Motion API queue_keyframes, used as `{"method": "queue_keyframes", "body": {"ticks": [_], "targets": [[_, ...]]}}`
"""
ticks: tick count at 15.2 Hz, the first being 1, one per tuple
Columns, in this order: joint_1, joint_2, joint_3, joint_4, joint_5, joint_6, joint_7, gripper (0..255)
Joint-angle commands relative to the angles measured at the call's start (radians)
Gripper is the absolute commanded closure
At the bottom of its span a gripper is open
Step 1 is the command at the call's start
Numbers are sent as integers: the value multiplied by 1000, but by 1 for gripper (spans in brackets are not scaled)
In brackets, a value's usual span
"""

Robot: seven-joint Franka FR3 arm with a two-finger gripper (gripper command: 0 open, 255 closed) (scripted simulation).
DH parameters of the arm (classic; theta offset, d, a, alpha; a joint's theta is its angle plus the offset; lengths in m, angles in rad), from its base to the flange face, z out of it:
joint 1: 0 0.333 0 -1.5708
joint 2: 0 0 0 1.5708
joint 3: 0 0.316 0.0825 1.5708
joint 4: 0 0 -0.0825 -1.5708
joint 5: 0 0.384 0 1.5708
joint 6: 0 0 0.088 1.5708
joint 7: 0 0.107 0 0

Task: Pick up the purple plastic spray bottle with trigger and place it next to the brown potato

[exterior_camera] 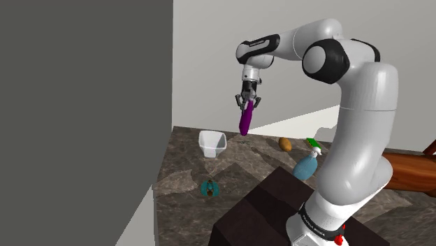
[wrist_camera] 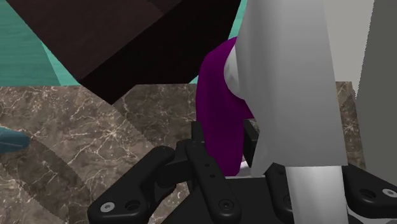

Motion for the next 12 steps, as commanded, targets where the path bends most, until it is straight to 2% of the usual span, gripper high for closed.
{"method": "queue_keyframes", "body": {"ticks": [1, 12], "targets": [[-25, -19, -18, -20, -18, -5, -41, 255], [-165, -29, -114, -38, -112, -17, -266, 255]]}}
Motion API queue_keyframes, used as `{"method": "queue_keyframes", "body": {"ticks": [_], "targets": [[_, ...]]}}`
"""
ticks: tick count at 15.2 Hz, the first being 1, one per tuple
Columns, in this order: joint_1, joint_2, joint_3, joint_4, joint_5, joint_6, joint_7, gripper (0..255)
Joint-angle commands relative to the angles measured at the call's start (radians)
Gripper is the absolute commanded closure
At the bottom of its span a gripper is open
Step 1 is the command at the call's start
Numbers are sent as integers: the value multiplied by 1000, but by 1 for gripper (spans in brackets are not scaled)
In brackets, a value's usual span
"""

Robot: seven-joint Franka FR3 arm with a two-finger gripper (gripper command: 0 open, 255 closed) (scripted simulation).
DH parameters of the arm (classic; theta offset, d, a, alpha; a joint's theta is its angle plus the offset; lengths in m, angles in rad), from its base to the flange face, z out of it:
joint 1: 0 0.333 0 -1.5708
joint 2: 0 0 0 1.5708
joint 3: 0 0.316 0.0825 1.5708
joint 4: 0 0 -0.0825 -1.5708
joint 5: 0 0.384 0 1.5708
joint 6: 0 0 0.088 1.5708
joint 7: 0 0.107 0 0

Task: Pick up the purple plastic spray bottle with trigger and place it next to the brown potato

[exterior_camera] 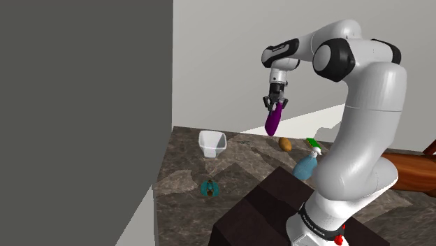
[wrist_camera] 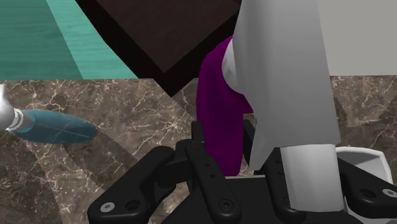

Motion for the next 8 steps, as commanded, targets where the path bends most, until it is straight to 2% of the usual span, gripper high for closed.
{"method": "queue_keyframes", "body": {"ticks": [1, 8], "targets": [[-28, 12, -17, 16, -16, -6, -44, 255], [-127, 68, -73, 91, -62, -24, -191, 255]]}}
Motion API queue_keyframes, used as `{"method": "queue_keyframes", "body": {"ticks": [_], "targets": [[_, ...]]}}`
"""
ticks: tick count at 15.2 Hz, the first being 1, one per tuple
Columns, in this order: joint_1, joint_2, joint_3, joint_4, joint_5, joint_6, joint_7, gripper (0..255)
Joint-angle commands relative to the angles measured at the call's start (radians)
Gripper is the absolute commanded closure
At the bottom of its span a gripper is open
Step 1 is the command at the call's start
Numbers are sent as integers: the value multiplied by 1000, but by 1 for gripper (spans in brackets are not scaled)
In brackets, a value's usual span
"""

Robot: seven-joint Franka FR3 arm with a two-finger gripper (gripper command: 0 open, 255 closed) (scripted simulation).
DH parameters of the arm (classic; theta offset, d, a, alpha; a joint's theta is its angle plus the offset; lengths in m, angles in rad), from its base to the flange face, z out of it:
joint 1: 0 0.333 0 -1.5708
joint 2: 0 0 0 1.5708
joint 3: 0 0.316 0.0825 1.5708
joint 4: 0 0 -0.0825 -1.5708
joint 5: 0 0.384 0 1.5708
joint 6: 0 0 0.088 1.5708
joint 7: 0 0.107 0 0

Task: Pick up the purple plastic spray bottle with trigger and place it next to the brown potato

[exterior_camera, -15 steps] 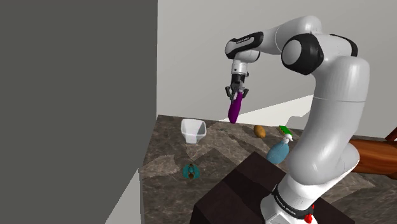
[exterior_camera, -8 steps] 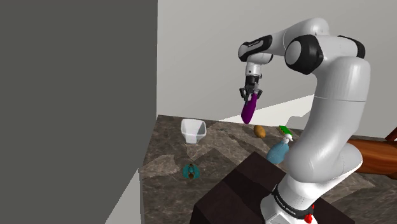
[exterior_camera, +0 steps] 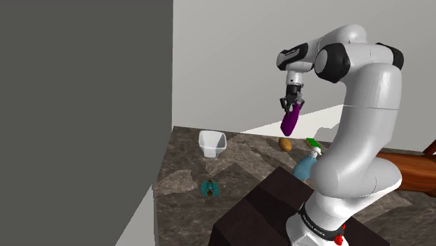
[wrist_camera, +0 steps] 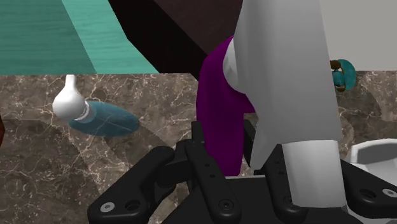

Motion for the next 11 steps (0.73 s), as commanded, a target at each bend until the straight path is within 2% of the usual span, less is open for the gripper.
{"method": "queue_keyframes", "body": {"ticks": [1, 6, 10, 11], "targets": [[-31, 24, -16, 35, -12, -10, -45, 255], [-111, 98, -49, 138, -32, -33, -151, 255], [-187, 182, -71, 261, -41, -64, -240, 255], [-187, 184, -70, 252, -40, -52, -239, 255]]}}
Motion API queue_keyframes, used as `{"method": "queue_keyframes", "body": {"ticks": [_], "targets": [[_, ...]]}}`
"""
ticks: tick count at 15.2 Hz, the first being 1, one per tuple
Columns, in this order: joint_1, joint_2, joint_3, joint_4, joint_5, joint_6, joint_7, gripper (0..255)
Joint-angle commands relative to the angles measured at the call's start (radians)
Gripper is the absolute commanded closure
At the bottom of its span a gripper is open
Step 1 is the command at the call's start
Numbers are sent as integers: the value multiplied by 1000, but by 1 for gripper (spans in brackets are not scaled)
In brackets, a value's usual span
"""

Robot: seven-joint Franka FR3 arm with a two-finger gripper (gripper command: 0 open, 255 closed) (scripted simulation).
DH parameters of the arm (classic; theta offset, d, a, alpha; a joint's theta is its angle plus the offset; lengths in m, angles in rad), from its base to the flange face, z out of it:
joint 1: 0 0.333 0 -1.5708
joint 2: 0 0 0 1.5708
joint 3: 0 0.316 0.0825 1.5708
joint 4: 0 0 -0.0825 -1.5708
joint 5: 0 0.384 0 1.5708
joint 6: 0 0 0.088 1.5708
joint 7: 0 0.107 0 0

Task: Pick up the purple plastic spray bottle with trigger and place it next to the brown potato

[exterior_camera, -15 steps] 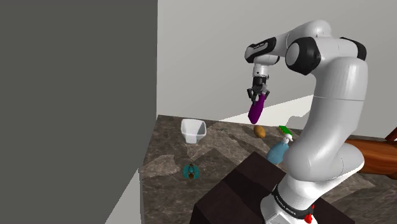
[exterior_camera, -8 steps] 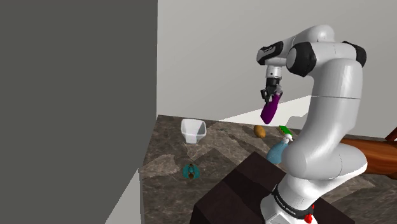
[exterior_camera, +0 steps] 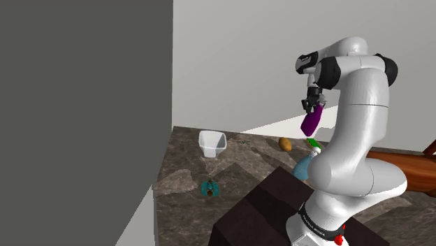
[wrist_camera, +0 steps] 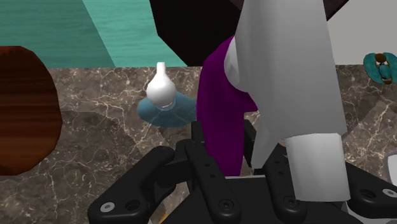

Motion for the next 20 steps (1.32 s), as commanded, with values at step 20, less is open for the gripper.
{"method": "queue_keyframes", "body": {"ticks": [20], "targets": [[-16, 106, 16, -115, 27, 218, 3, 255]]}}
